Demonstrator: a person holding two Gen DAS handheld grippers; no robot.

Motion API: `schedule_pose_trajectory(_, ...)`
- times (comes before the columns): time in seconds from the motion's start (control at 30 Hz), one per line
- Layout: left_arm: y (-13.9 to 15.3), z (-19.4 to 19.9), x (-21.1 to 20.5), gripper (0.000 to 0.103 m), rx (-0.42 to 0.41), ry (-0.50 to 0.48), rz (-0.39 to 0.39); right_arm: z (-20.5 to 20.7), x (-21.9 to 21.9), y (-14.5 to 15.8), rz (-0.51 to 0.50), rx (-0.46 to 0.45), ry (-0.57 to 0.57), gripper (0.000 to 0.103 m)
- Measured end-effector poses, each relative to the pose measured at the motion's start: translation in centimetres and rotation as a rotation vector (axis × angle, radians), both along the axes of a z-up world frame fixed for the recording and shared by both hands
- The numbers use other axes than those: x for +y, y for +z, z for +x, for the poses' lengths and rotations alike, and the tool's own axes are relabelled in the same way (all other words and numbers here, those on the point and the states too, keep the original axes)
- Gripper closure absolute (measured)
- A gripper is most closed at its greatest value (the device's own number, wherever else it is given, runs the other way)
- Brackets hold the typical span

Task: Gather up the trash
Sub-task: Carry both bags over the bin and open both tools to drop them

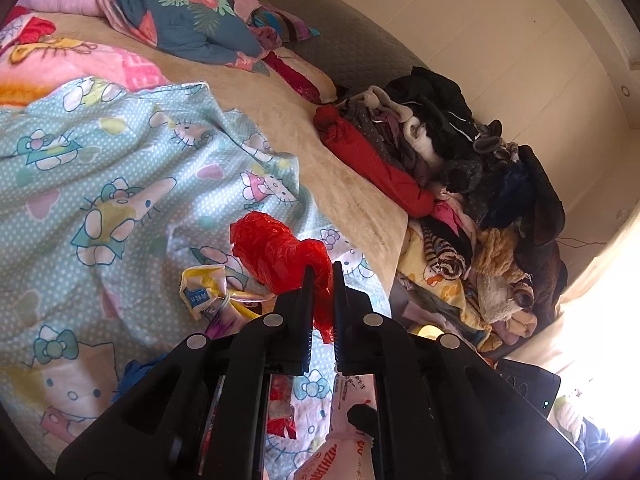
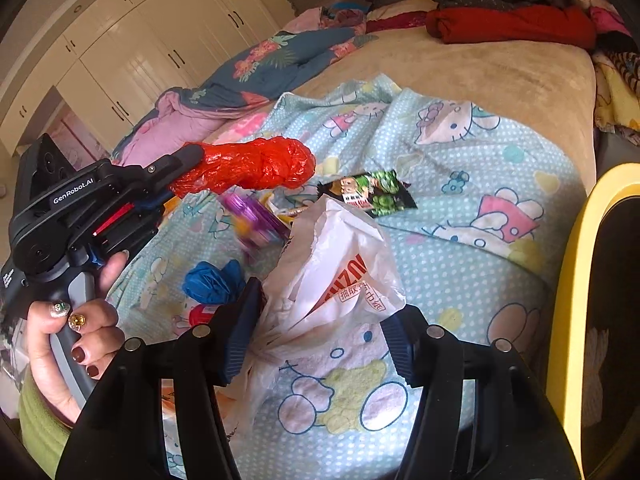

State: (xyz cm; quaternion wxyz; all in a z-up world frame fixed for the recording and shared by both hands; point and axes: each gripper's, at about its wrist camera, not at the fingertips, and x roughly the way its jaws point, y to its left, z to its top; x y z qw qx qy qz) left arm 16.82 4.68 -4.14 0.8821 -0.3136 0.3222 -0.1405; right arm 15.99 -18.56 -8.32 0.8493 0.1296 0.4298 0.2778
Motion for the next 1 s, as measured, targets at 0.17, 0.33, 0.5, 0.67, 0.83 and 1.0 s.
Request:
schedule_pose_trajectory(0.17, 0.0, -0.1, 0.3, 0.099, 0.031, 0.009, 0.003, 0.0, -0.4, 0.9, 0.003, -0.013, -0.016, 0.047)
schedule_pose_trajectory(0.33, 1.0, -0.6, 0.2, 0.099, 0.000, 0.008, 0.002, -0.2, -1.5, 2.0, 0.020, -0.033, -0.036, 0.047)
schedule_pose_trajectory(0.5, 2.7, -1.2, -0.8, 0.099, -0.046, -0.010, 0.017, -0.1, -2.5, 3.3, 0.033, -0.063, -0.058, 0.047)
schedule_pose_trajectory(0.67, 4.1, -1.6, -2.1, 0.099, -0.076, -0.033, 0.025, -0.2, -4.2, 4.8, 0.055, -0.095, -0.087, 0.047)
schedule_pose_trajectory(0.83, 5.4, -2.1, -3.5, 0.099, -0.104, -0.056, 0.037, -0.2, -5.8, 6.0, 0.070, -0.122, -0.117, 0.047)
schedule_pose_trajectory(1.0, 6.2, -2.4, -4.7, 0.099, -0.123, -0.077, 0.048, -0.2, -7.5, 6.9, 0.080, -0.142, -0.154, 0.047)
